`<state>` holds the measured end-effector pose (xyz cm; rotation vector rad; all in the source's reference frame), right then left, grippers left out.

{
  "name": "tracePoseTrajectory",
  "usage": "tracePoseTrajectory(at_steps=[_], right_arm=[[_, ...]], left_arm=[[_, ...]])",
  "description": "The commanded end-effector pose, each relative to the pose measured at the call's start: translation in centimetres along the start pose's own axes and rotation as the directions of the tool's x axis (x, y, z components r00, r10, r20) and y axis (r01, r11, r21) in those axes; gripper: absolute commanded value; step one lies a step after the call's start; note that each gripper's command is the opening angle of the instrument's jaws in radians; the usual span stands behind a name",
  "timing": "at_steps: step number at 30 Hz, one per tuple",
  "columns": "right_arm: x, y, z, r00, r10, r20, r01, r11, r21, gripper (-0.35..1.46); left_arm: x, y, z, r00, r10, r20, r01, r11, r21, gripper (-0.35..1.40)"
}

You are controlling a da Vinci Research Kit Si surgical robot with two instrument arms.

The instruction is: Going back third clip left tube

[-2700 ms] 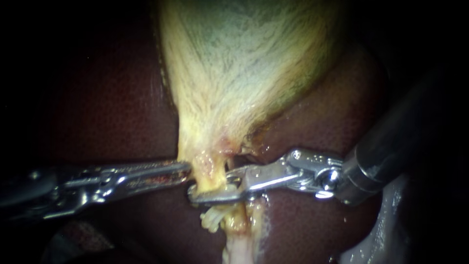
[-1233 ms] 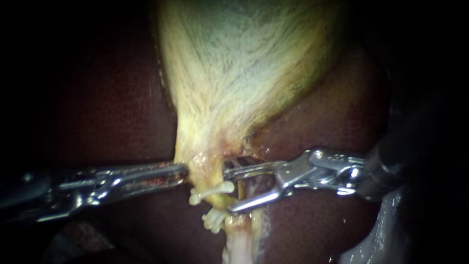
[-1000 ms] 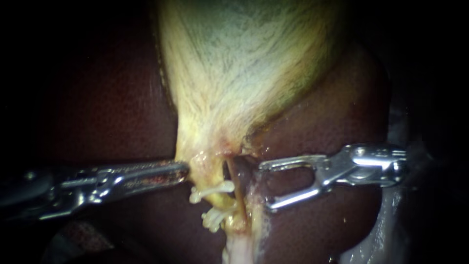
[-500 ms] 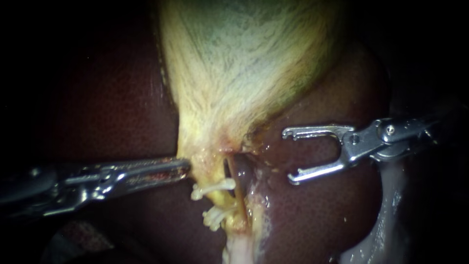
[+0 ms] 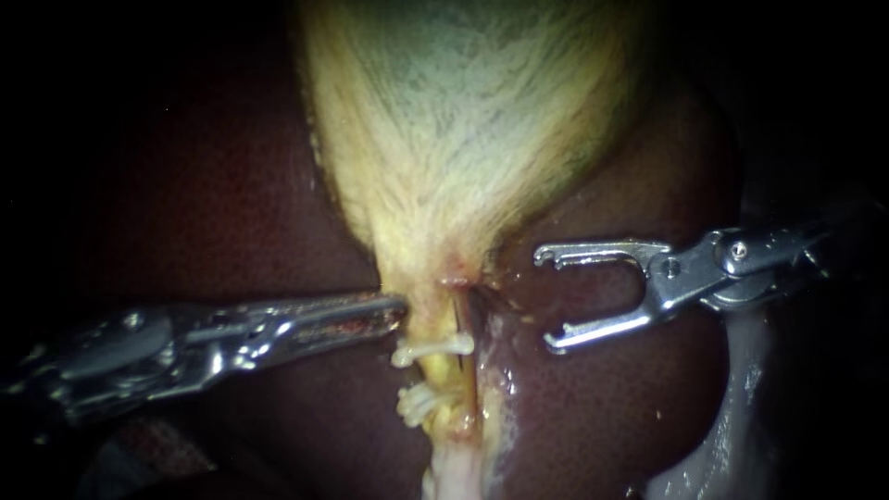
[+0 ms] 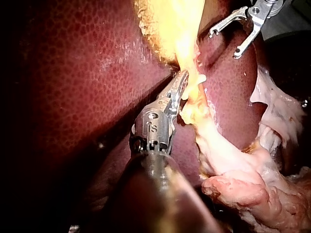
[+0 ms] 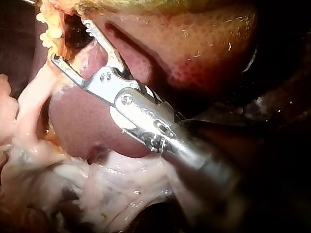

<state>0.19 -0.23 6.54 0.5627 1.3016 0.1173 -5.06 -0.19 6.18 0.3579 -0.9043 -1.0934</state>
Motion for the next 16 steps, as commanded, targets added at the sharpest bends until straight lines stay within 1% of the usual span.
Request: tracePoseTrajectory(at_steps=[1,6,16], right_arm=[[0.0,0.0,0.0,1.0,0.0,0.0,0.0,1.0,0.0,0.6],[0.01,0.0,0.0,1.0,0.0,0.0,0.0,1.0,0.0,0.6],[0.01,-0.02,-0.01,1.0,0.0,0.0,0.0,1.0,0.0,0.6]], left_arm=[[0.0,0.0,0.01,1.0,0.001,-0.002,-0.001,1.0,0.004,-0.35],[0.0,0.0,0.05,1.0,0.002,-0.003,-0.002,1.0,0.006,-0.35],[0.01,0.02,0.04,1.0,0.003,-0.003,-0.003,1.0,0.008,-0.35]])
